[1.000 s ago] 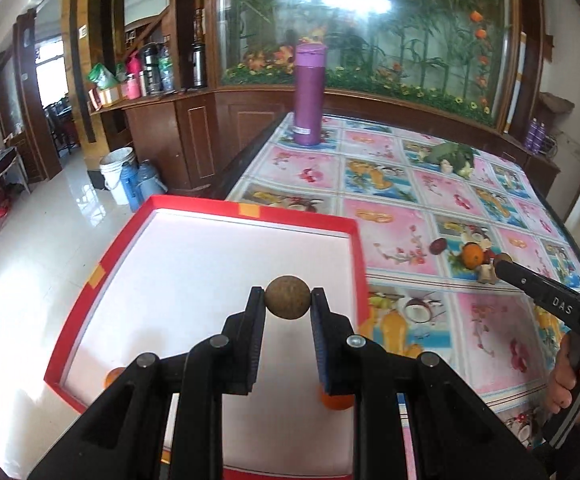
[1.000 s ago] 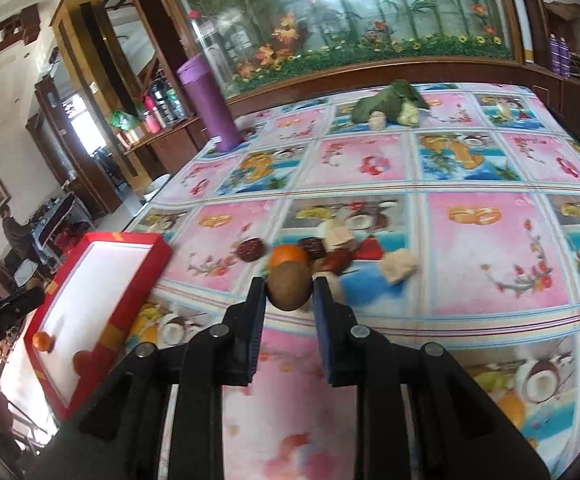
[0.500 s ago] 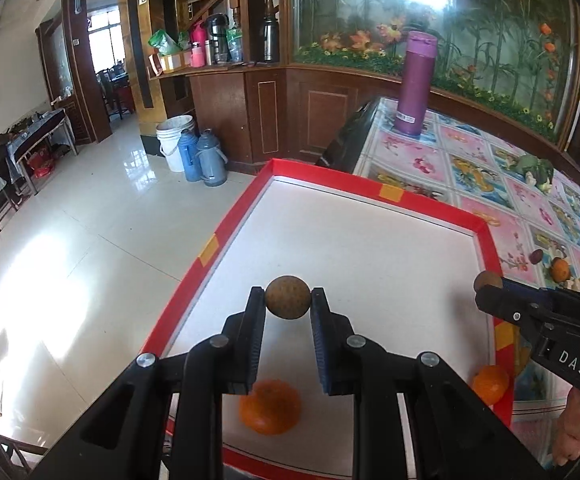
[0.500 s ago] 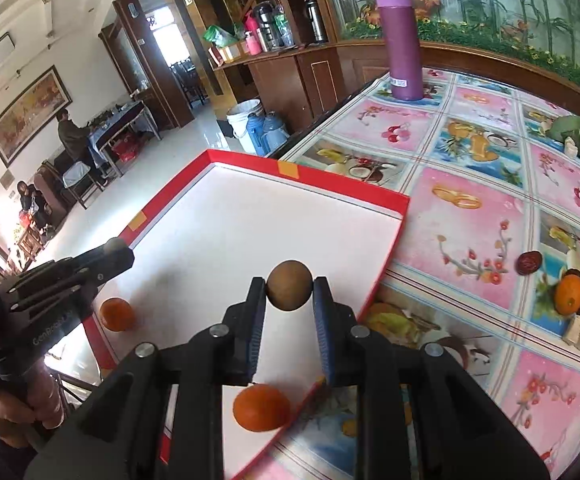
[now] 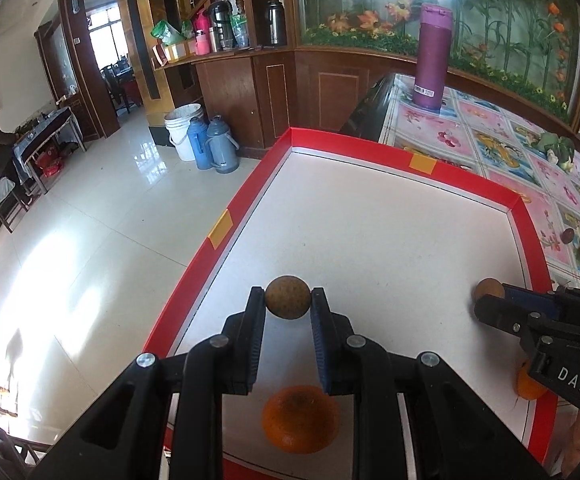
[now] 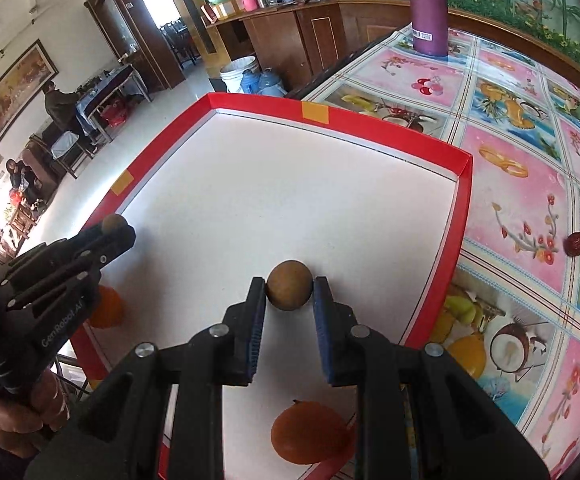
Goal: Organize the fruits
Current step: 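Carry both brown fruits into the tray and open both tools, then move both open tools back to the snack pile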
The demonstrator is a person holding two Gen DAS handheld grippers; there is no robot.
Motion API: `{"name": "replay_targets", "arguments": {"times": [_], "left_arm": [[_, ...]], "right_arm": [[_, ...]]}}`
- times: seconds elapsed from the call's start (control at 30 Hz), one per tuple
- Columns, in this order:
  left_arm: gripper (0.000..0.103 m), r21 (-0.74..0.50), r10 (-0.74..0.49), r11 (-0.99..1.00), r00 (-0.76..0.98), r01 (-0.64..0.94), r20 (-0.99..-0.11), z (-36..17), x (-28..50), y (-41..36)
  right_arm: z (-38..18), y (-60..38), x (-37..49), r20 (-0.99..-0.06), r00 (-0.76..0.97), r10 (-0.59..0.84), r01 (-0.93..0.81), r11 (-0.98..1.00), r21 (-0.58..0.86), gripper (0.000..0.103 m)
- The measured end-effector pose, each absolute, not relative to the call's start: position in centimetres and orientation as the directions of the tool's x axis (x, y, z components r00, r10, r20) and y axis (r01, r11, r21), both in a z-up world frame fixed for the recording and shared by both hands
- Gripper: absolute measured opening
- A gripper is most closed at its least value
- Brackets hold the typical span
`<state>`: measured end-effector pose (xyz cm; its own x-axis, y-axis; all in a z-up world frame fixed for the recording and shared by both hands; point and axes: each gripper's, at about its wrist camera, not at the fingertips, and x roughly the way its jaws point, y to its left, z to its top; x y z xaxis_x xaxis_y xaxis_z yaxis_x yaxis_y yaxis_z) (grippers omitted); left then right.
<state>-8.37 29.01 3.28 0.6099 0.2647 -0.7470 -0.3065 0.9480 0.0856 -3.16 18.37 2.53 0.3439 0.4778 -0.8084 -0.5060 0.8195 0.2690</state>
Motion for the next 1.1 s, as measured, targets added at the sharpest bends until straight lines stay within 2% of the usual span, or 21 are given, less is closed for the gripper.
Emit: {"name": "replay_targets", "arguments": {"times": [0.23,0.3,0.4,0.5,0.57,0.83,1.03,1.1], "left_arm": [[0.022,0.122,0.289,0.944,0.585,-0.308,-0.758,2.5,-8.4,29.1],[0.026,0.134,0.302,0.940,0.582,-0.314,-0.755,2.5,-8.6,29.1],[0.038,0.150,0.321,0.934,0.576,-0.324,-0.752,2.7,-8.7,29.1],[0.042,0.172,0.345,0.928,0.589,-0.330,-0.731,3.5,-9.2,28.7],[0.052,0.178,0.356,0.925,0.601,-0.336,-0.716,4.1,-9.5,28.3],[0.061,0.188,0.350,0.933,0.655,-0.306,-0.669,6.3,-10.0,25.4],[0.075,0.185,0.315,0.948,0.683,-0.259,-0.659,7.0,-10.0,22.5],[0.076,0.181,0.291,0.956,0.690,-0.230,-0.662,7.0,-10.0,21.3]], "right_arm": [[2.5,18.4,-3.1,-0.809,0.348,0.475,-0.502,0.823,0.267,0.026],[2.5,18.4,-3.1,-0.809,0.347,0.474,-0.500,0.823,0.268,0.026],[2.3,18.5,-2.9,-0.813,0.342,0.471,-0.496,0.825,0.270,0.027],[2.3,18.3,-2.9,-0.808,0.349,0.476,-0.497,0.824,0.271,0.027],[2.7,17.9,-3.0,-0.790,0.358,0.498,-0.503,0.815,0.286,0.027],[5.0,14.2,-3.5,-0.721,0.439,0.537,-0.485,0.817,0.313,0.027],[6.0,9.8,-3.7,-0.685,0.484,0.544,-0.446,0.827,0.342,0.026],[6.2,7.9,-3.6,-0.675,0.500,0.543,-0.419,0.834,0.360,0.026]]}}
